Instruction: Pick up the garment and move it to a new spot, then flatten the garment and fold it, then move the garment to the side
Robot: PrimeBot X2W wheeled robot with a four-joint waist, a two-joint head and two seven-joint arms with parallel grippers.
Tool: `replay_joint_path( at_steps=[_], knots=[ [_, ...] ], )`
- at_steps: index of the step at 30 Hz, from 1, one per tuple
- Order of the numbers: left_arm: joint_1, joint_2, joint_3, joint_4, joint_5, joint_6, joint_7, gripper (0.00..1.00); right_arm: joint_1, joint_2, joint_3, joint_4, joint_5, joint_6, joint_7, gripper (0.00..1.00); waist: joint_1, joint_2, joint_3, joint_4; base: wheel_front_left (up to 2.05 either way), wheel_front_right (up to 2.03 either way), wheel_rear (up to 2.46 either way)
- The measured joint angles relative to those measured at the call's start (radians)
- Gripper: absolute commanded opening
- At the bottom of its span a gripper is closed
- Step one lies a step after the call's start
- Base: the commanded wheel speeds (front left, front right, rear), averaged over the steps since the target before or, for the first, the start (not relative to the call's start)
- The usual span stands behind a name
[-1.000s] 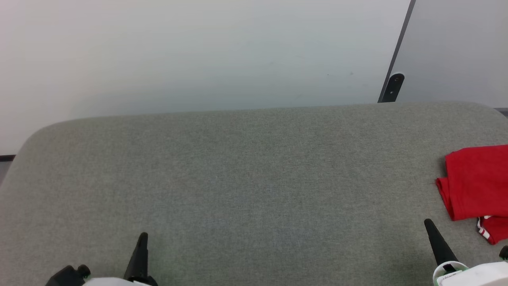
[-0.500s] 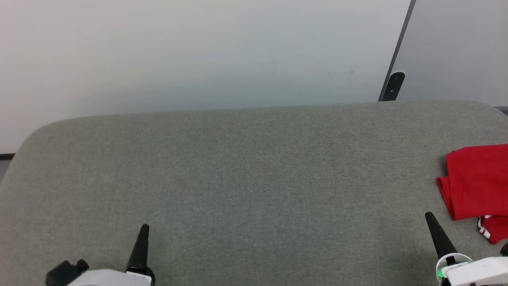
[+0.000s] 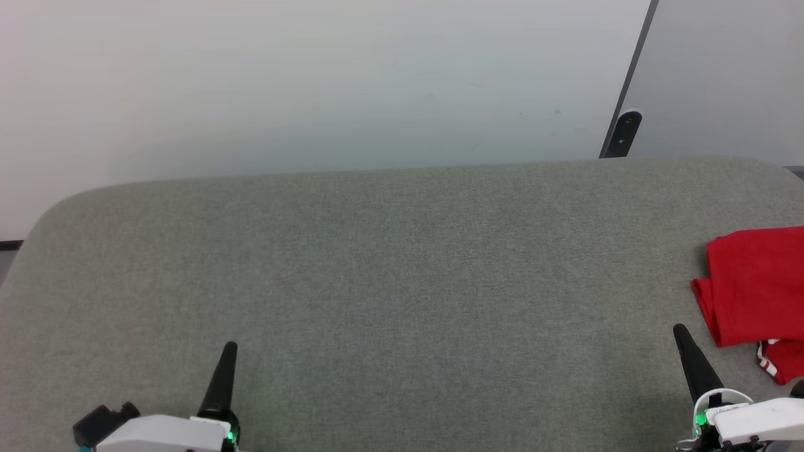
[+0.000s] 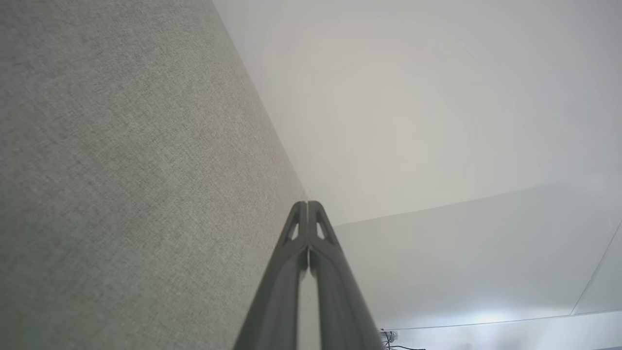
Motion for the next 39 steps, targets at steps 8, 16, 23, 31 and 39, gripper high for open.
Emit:
replay_joint_path(
  at_steps=[8,16,23,31,39],
  knots=[
    [-0.016,-0.005,0.010,0.012,-0.064,-0.009,0.017,0.00,-0.011,0.006,-0.004,0.017,0.061,0.000,-0.002,0.00,0.0000,0.0000,0.003,0.000,0.00,0.00,0.00],
    [-0.035,-0.011,0.020,0.022,-0.124,-0.016,0.035,0.00,-0.027,0.011,-0.008,0.032,0.118,0.000,-0.003,0.00,0.0001,0.0000,0.006,0.000,0.00,0.00,0.00],
    [-0.049,-0.017,0.028,0.030,-0.175,-0.022,0.049,0.00,-0.043,0.014,-0.012,0.043,0.166,0.000,-0.003,0.00,0.0000,0.0000,0.008,0.001,0.00,0.00,0.00],
    [-0.066,-0.022,0.037,0.040,-0.228,-0.031,0.066,0.00,-0.056,0.018,-0.015,0.055,0.218,0.000,-0.006,0.00,0.0000,0.0000,0.011,0.001,0.00,0.00,0.00],
    [-0.082,-0.027,0.046,0.049,-0.276,-0.038,0.078,0.00,-0.067,0.021,-0.018,0.068,0.259,0.000,-0.007,0.00,0.0000,0.0000,0.013,0.001,0.00,0.00,0.00]
  ],
)
